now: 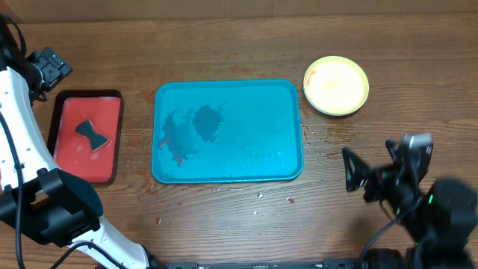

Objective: Clean dirty plates on tray and stack at the side

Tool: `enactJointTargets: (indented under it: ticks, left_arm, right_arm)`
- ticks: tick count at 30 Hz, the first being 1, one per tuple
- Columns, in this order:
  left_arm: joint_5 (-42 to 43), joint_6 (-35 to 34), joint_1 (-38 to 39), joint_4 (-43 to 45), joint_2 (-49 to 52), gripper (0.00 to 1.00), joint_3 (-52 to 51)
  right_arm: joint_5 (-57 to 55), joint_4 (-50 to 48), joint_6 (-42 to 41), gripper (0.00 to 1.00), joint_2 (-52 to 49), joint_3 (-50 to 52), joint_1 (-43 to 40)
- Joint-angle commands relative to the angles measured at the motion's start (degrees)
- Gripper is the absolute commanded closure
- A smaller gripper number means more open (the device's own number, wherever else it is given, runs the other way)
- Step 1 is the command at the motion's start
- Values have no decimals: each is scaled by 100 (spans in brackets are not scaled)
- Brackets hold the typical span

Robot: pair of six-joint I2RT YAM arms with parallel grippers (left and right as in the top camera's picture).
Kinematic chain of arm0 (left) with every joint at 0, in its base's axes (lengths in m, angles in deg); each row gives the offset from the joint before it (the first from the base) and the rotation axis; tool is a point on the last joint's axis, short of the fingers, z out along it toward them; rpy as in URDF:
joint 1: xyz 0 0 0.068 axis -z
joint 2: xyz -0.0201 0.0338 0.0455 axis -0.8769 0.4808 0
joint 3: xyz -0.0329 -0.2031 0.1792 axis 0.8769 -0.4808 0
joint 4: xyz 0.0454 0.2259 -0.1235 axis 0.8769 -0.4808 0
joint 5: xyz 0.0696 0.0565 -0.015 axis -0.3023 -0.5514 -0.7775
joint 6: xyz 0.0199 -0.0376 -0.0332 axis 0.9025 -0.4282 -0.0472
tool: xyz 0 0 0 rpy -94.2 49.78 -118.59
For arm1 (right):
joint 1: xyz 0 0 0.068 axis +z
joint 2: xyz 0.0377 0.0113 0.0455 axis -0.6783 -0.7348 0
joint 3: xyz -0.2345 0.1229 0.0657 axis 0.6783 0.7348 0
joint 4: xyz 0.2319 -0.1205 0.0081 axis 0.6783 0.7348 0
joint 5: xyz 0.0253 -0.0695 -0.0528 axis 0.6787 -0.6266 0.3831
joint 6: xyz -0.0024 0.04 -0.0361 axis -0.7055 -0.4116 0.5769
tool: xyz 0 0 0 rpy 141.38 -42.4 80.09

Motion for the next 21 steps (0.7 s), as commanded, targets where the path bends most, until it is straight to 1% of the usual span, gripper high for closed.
enactJointTargets:
  ticks: [1,5,9,12,17,21]
  left_arm:
    - [7,28,-57,0,44,0,24]
    - [7,28,-57,0,44,0,24]
    - [7,28,-57,0,44,0,24]
    - [7,28,-57,0,44,0,24]
    - [7,28,-57,0,44,0,24]
    - [7,28,-57,0,44,0,24]
  right_arm:
    - [-11,-291,4,0,909,782,31]
    - [-37,-1010,2,0,1794,1779,127]
    - [-35,-2048,0,0,2315,2706,136]
    - [-44,-2990,-17,0,2302,3239,136]
    - [-227,-4151,-22,0,2302,3842,136]
    - [-688,-4181,-42,0,2302,3884,136]
